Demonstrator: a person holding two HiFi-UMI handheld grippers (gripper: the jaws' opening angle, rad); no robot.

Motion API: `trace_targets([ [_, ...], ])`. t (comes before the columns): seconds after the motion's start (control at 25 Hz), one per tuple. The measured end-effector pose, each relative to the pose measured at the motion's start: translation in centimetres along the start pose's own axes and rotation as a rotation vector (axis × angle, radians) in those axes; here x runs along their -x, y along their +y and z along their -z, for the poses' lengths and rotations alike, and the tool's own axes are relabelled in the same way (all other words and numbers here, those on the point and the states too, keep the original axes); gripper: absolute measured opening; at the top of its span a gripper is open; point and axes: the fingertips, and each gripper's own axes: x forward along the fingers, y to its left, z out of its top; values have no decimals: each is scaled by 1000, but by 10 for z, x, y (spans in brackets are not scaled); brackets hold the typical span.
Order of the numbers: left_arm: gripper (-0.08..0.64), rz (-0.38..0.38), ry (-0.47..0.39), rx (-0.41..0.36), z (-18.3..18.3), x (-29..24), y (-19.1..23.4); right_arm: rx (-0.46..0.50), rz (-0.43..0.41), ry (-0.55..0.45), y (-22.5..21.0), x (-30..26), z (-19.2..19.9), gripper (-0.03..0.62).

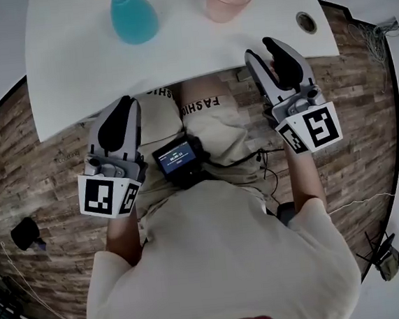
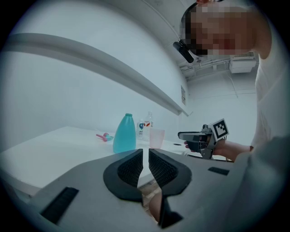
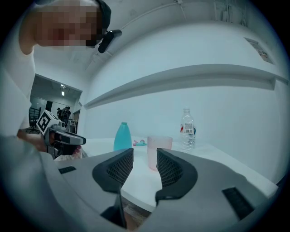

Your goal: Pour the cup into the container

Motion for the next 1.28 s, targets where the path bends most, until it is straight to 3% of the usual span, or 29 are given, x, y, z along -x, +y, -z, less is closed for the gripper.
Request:
trace_targets([
  [0.48, 51, -14, 4, -26, -22, -5, 6, 20, -50, 20, -10, -19, -12, 164],
  [1.28, 51, -42, 21, -50, -37, -9, 35, 15, -170, 123, -31, -70, -5, 273],
])
